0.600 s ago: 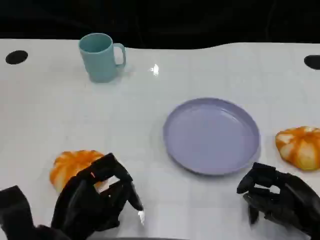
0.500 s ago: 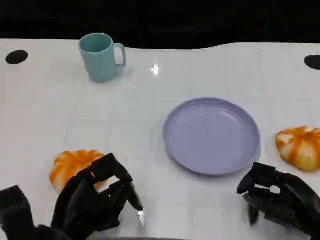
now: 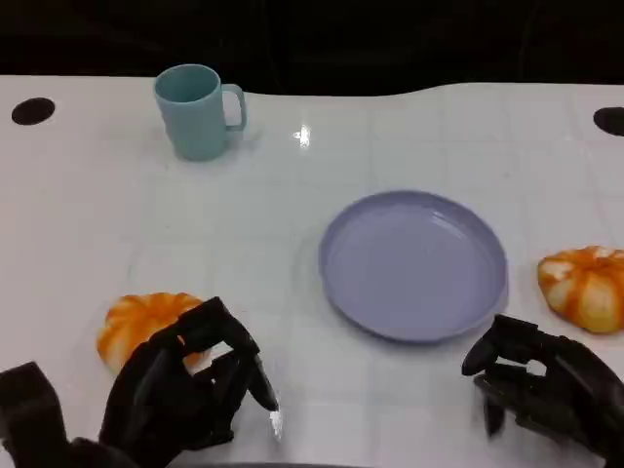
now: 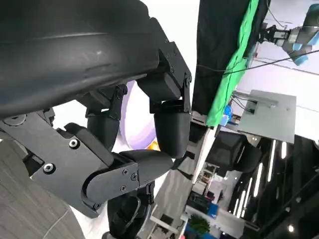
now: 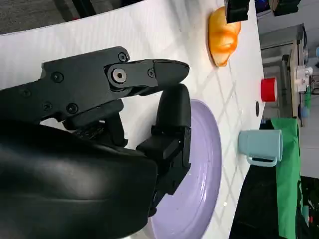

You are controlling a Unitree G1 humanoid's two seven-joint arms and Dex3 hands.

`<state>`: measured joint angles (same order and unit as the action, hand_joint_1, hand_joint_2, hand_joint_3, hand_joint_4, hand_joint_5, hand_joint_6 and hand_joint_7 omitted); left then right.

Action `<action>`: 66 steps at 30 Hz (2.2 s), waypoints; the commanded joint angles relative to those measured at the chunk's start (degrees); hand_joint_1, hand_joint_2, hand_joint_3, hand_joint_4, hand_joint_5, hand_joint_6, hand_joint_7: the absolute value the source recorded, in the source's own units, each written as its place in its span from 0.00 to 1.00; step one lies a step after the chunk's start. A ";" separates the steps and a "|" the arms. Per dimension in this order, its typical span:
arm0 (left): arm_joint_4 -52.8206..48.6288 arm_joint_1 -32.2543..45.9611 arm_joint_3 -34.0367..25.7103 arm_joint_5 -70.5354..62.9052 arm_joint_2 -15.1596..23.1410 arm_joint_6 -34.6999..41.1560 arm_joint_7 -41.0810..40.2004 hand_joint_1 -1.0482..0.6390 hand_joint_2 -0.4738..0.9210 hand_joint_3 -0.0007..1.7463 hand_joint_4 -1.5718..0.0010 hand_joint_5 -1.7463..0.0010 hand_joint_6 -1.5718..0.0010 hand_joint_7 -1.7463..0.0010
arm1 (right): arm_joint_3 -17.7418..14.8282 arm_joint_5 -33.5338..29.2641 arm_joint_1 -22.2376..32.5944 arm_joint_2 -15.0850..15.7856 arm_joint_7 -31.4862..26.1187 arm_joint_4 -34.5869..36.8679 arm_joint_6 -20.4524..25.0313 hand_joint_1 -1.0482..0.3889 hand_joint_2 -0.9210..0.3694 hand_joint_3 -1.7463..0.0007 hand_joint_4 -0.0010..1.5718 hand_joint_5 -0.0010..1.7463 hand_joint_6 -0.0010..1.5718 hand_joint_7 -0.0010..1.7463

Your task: Grasp the bread from the table and place it into the plate.

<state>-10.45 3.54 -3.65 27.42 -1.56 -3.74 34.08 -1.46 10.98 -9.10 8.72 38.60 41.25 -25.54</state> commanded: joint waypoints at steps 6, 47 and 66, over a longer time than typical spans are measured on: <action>1.87 0.17 -0.21 -4.31 1.53 -2.42 -1.96 0.36 0.71 0.59 0.57 0.23 0.58 0.46 | 0.32 -0.88 1.85 0.71 -0.90 -1.07 3.05 0.38 0.00 0.85 0.42 1.00 0.43 0.79; 27.39 -1.96 13.54 -80.27 30.09 1.47 -15.39 0.55 0.80 0.06 0.97 0.85 0.82 1.00 | 0.20 -0.24 2.07 0.01 -0.39 -2.80 5.36 0.38 0.00 0.84 0.43 1.00 0.43 0.79; 2.36 -16.42 23.65 -84.75 27.66 8.09 -16.81 0.46 0.83 0.04 0.94 0.93 0.85 1.00 | -0.08 0.01 2.25 -0.03 0.05 -3.00 5.73 0.38 0.00 0.84 0.42 1.00 0.43 0.79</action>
<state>-4.09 -10.77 18.76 -57.25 26.11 3.87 18.50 -1.49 11.28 -8.20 8.02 38.97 37.91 -21.55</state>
